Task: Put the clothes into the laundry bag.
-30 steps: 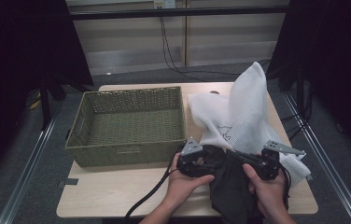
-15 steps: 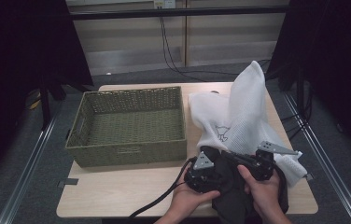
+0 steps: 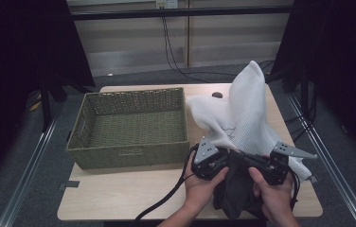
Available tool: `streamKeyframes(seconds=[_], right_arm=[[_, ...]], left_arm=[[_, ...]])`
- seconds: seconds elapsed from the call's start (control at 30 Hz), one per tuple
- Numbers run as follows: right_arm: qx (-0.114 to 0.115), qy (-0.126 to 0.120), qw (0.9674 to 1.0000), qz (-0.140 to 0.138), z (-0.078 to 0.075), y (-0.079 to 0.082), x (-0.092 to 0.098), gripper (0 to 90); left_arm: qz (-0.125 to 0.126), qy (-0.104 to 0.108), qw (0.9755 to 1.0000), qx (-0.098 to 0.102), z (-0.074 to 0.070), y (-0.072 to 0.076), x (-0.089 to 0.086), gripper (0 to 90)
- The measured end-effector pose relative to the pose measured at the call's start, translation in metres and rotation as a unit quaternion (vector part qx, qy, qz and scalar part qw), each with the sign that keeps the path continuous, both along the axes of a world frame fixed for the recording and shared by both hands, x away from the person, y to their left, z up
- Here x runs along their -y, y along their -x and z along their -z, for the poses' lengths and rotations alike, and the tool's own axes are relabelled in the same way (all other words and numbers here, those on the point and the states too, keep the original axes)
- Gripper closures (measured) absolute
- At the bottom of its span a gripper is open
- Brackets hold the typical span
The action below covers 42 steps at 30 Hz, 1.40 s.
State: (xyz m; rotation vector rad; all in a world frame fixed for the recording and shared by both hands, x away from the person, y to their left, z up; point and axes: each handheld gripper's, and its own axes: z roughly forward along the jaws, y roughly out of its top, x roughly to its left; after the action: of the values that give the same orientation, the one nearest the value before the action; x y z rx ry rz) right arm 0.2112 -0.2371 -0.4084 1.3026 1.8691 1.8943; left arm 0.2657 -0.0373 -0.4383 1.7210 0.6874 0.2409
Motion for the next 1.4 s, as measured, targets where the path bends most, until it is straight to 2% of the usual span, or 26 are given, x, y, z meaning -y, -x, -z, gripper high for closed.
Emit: streamKeyframes(seconds=[0.03, 0.07, 0.1, 0.13, 0.17, 0.2, 0.3, 0.33, 0.4, 0.53, 0.57, 0.63, 0.7, 0.77, 0.8, 0.87, 0.9, 1.0, 1.03, 1.1, 1.17, 1.23, 1.3, 1.33, 1.37, 1.4], right_arm=[[0.0, 0.0, 1.0, -0.003, -0.001, 0.002, 0.0, 88.7], [0.0, 0.004, 1.0, -0.004, 0.0, 0.004, -0.002, 88.7], [-0.005, 0.005, 1.0, -0.004, 0.0, 0.005, -0.003, 88.8], [-0.011, 0.005, 0.9999, -0.004, 0.004, 0.004, -0.004, 88.8], [-0.015, 0.007, 0.9998, -0.005, 0.007, 0.002, -0.004, 88.8], [-0.025, 0.003, 0.9997, -0.004, 0.01, 0.0, -0.004, 88.8], [-0.024, -0.001, 0.9997, 0.0, 0.018, -0.006, 0.002, 88.8], [-0.022, 0.004, 0.9997, 0.007, 0.018, -0.007, 0.004, 88.7], [-0.024, 0.002, 0.9996, 0.013, 0.02, -0.01, 0.008, 88.7], [-0.024, 0.007, 0.9995, 0.018, 0.022, -0.014, 0.009, 88.7], [-0.022, 0.007, 0.9996, 0.018, 0.022, -0.014, 0.009, 88.7], [-0.019, 0.008, 0.9996, 0.018, 0.022, -0.014, 0.008, 88.7], [-0.019, 0.012, 0.9996, 0.017, 0.023, -0.015, 0.007, 88.7], [-0.02, 0.013, 0.9996, 0.016, 0.024, -0.016, 0.005, 88.7], [-0.021, 0.014, 0.9996, 0.014, 0.025, -0.016, 0.003, 88.7], [-0.022, 0.017, 0.9996, 0.011, 0.025, -0.015, 0.0, 88.7], [-0.02, 0.02, 0.9996, 0.008, 0.025, -0.015, -0.002, 88.7], [-0.019, 0.017, 0.9997, 0.003, 0.025, -0.014, -0.004, 88.7], [-0.019, 0.017, 0.9997, 0.002, 0.025, -0.014, -0.005, 88.7], [-0.017, 0.018, 0.9997, 0.001, 0.024, -0.014, -0.006, 88.7], [-0.011, 0.019, 0.9997, 0.001, 0.021, -0.012, -0.004, 88.7], [-0.008, 0.011, 0.9999, 0.002, 0.017, -0.008, 0.0, 88.7], [-0.002, -0.006, 1.0, 0.0, 0.011, -0.005, 0.002, 88.7], [0.001, -0.012, 0.9999, -0.004, 0.009, -0.004, 0.003, 88.7], [0.005, -0.011, 0.9999, -0.007, 0.005, -0.002, 0.003, 88.7], [0.012, -0.006, 0.9999, -0.007, 0.002, 0.0, 0.002, 88.7]], left_arm=[[-0.031, -0.021, 0.9993, -0.006, 0.006, -0.004, 0.006, 85.0], [-0.042, -0.06, 0.9973, 0.005, 0.011, -0.007, 0.009, 85.0], [-0.057, -0.11, 0.9917, 0.035, 0.023, -0.012, 0.015, 85.1], [-0.066, -0.126, 0.9893, 0.031, 0.032, -0.015, 0.017, 85.1], [-0.067, -0.133, 0.9889, 0.008, 0.041, -0.02, 0.017, 85.0], [-0.057, -0.116, 0.9915, -0.011, 0.046, -0.023, 0.014, 84.7], [-0.018, -0.088, 0.9958, -0.018, 0.043, -0.021, 0.002, 81.0], [0.0, -0.083, 0.9965, -0.014, 0.04, -0.019, -0.001, 75.5], [0.027, -0.067, 0.9972, -0.016, 0.033, -0.011, -0.01, 53.4], [0.067, -0.041, 0.9964, -0.033, 0.022, 0.006, -0.03, 34.7], [0.08, -0.024, 0.9955, -0.044, 0.023, 0.01, -0.034, 30.6], [0.106, -0.016, 0.9918, -0.07, 0.032, 0.021, -0.039, 21.8], [0.125, -0.051, 0.9879, -0.078, 0.041, 0.03, -0.031, 16.9], [0.112, -0.102, 0.9864, -0.065, 0.049, 0.035, -0.018, 18.2], [0.1, -0.108, 0.986, -0.078, 0.05, 0.032, -0.015, 23.8], [0.081, -0.091, 0.9867, -0.107, 0.051, 0.022, -0.011, 38.0], [0.079, -0.094, 0.9857, -0.116, 0.051, 0.016, -0.011, 47.2], [0.086, -0.076, 0.9849, -0.13, 0.055, 0.003, -0.008, 79.8], [0.079, -0.062, 0.9863, -0.131, 0.055, 0.001, -0.006, 83.0], [0.056, -0.034, 0.9933, -0.095, 0.048, 0.004, -0.004, 84.6], [0.042, 0.005, 0.9976, -0.055, 0.036, 0.007, -0.005, 85.0], [0.015, 0.03, 0.9993, -0.013, 0.015, 0.007, -0.009, 85.1], [-0.004, 0.05, 0.9987, 0.008, 0.003, 0.005, -0.009, 85.1], [-0.011, 0.052, 0.9985, 0.015, 0.001, 0.005, -0.008, 85.1], [-0.025, 0.034, 0.9988, 0.025, 0.004, 0.005, -0.003, 85.0], [-0.04, -0.007, 0.9983, 0.042, 0.011, 0.003, 0.004, 85.0]])
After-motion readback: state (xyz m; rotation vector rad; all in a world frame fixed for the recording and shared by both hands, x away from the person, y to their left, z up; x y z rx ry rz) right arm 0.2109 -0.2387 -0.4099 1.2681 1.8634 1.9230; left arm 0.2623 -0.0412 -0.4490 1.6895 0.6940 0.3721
